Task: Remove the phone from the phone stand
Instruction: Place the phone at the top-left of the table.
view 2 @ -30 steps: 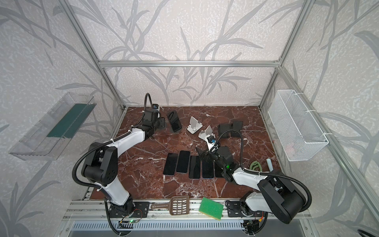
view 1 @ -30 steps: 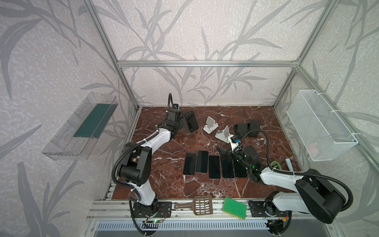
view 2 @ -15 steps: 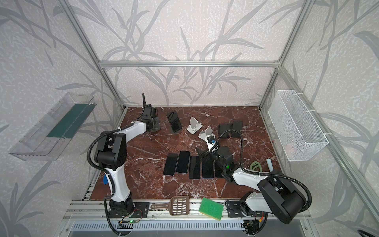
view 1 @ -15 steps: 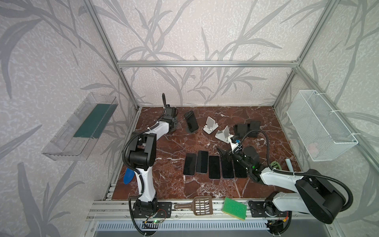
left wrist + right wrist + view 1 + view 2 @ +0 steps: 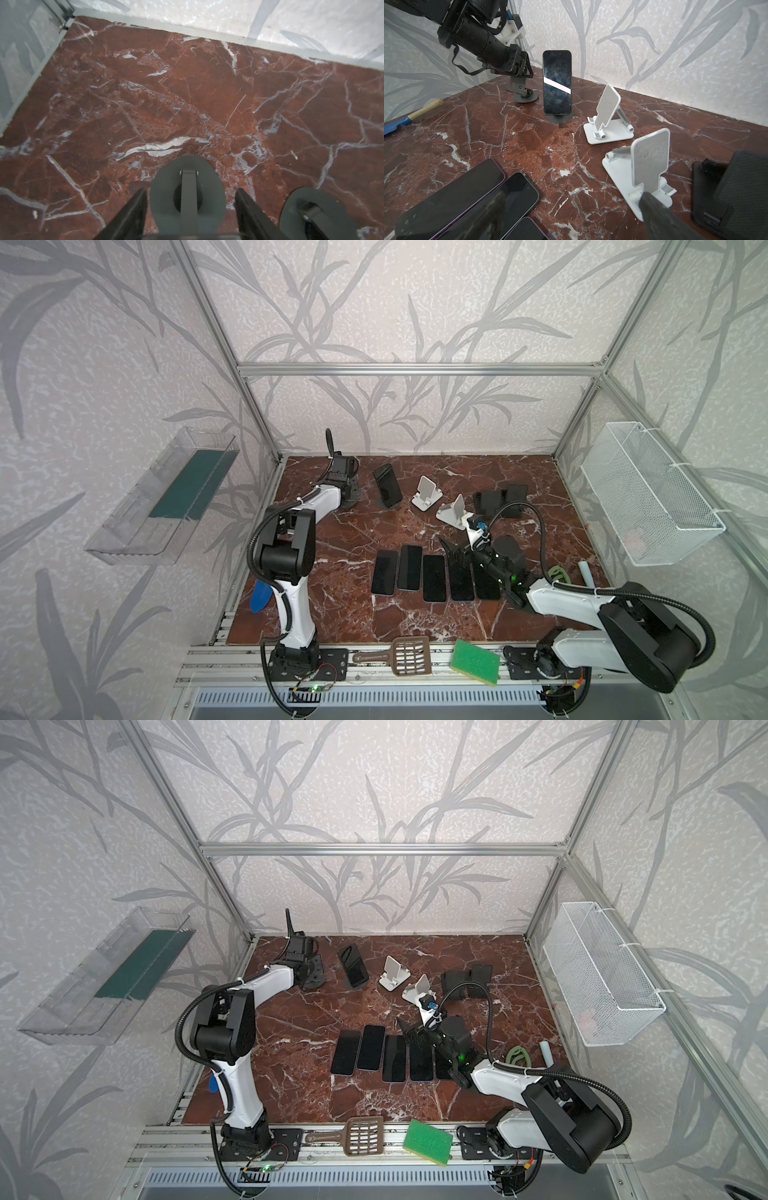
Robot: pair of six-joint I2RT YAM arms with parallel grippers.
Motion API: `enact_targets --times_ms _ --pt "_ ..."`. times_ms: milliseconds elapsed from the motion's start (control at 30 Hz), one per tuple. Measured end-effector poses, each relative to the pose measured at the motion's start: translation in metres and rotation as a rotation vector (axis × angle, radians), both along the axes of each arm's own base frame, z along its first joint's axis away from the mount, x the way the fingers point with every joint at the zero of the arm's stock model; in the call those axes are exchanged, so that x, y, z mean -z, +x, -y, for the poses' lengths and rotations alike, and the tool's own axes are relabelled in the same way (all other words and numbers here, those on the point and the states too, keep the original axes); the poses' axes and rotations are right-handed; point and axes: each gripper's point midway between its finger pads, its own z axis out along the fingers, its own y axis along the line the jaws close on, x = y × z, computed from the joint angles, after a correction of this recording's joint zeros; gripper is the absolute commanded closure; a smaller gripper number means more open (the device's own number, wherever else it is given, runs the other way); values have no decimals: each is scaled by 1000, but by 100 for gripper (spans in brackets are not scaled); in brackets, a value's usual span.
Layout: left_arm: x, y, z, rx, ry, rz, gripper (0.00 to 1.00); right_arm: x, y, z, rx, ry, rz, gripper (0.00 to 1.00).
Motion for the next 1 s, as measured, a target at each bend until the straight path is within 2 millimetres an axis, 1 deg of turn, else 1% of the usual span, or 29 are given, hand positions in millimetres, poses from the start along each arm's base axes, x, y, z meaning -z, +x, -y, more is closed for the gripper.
enact_targets --times_ms 67,233,333,433,533,600,667,700,767,800,867,933,1000 --pt "-1 1 0 -1 -3 4 19 0 0 0 -1 -3 2 1" --pt "-2 1 -1 -4 -5 11 17 1 0 0 0 -12 4 1" --pt "-13 -3 -1 -6 -12 43 15 3 2 -1 1 -35 -14 1" --pt "-35 -13 -2 -4 -27 91 15 -6 11 -6 -1 -55 -23 1" --pt "-73 -18 2 11 -62 181 15 -32 25 -18 -10 -52 -21 1" --pt "-102 -23 3 17 -85 251 15 -56 39 -32 -31 -36 -12 1" --pt "-122 -31 4 20 -104 310 15 -74 52 -47 -54 -20 -18 1" --pt "-131 -37 6 24 -115 343 15 -81 60 -56 -65 -9 -28 1" --pt "-140 -53 9 32 -126 395 15 -89 76 -73 -89 0 -56 1" --pt "-139 -63 11 37 -124 413 15 -91 86 -84 -101 2 -79 1" --pt "-130 -84 22 55 -113 433 15 -88 103 -102 -113 -1 -124 1" --pt "-115 -103 39 95 -97 431 15 -80 121 -121 -125 -17 -168 1" --pt "-94 -123 57 151 -80 414 15 -66 134 -140 -135 -43 -213 1"
